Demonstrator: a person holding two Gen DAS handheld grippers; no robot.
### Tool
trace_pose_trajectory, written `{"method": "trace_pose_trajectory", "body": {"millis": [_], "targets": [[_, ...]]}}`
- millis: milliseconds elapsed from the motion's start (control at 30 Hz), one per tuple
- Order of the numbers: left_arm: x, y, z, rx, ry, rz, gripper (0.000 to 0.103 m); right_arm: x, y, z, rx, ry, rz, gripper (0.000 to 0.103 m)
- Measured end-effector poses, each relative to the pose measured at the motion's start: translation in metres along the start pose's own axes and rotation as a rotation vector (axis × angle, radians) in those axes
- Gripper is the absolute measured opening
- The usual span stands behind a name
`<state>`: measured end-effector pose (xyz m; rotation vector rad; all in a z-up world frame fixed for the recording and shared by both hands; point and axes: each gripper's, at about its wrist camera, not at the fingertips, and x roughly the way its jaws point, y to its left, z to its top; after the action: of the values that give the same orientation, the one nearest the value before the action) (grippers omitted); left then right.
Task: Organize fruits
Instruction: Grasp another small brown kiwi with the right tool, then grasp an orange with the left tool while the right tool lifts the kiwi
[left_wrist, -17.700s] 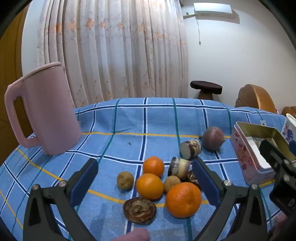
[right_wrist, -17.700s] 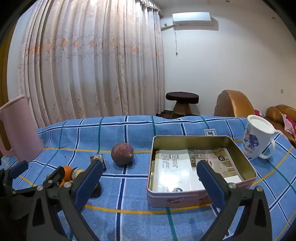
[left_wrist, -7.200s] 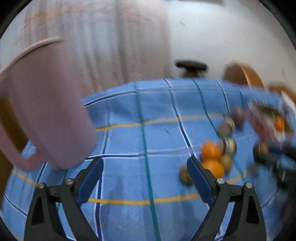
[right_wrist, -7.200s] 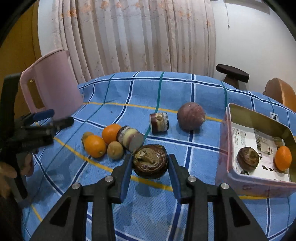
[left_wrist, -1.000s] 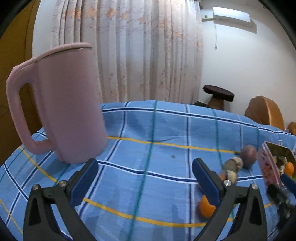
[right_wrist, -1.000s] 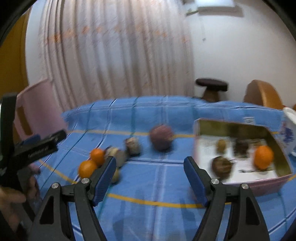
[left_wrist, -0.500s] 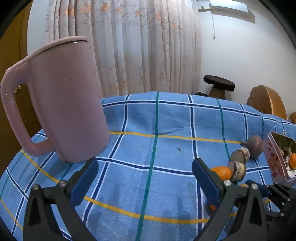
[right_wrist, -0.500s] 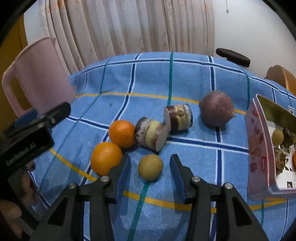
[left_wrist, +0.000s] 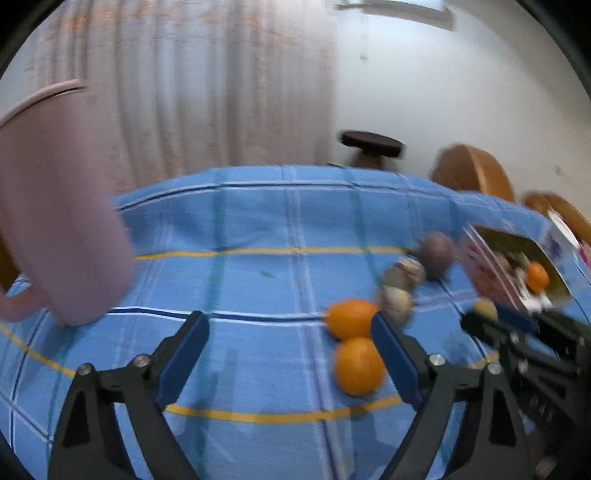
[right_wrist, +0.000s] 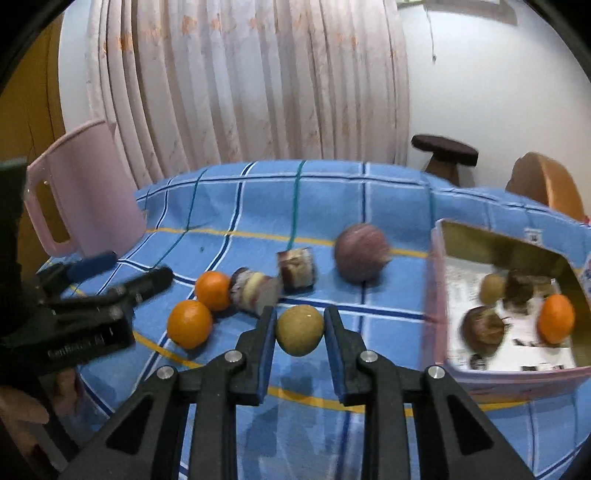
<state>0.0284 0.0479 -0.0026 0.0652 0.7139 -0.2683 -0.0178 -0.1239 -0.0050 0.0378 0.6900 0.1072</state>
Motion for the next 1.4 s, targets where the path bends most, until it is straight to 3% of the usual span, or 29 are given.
{"method": "trace_pose_trajectory", "body": {"millis": [200, 267, 333, 433, 667, 867, 1000, 1400], "targets": [[0.019, -0.033, -0.01, 0.112, 0.092, -0.044, 0.072, -0.006, -0.006, 0.001, -0.015, -0.026, -0.039, 0.028], [0.023, -0.032, -0.011, 0.097, 0.122, -0.049, 0.058, -0.005, -0.006, 0.001, -0.01, -0.026, -0.038, 0.028], [0.024, -0.026, -0.01, 0.06, 0.136, -0.073, 0.054, -0.006, -0.006, 0.0, -0.012, -0.027, -0.039, 0.028], [0.025, -0.023, -0.01, 0.041, 0.143, -0.119, 0.039, -0.006, -0.005, 0.0, -0.02, -0.029, -0.041, 0.028], [0.019, -0.019, -0.01, 0.021, 0.102, -0.094, 0.038, -0.01, 0.0, 0.001, -0.041, -0.06, -0.055, 0.028], [-0.006, -0.015, -0.004, -0.029, -0.076, -0.063, 0.038, -0.019, -0.003, 0.006, -0.039, -0.103, -0.054, 0.028], [-0.015, -0.02, -0.002, -0.039, -0.145, -0.058, 0.038, -0.028, -0.007, 0.012, -0.046, -0.142, -0.077, 0.028], [-0.019, -0.06, 0.001, -0.047, -0.197, -0.143, 0.038, -0.045, -0.061, 0.015, -0.007, -0.182, -0.152, 0.028]]}}
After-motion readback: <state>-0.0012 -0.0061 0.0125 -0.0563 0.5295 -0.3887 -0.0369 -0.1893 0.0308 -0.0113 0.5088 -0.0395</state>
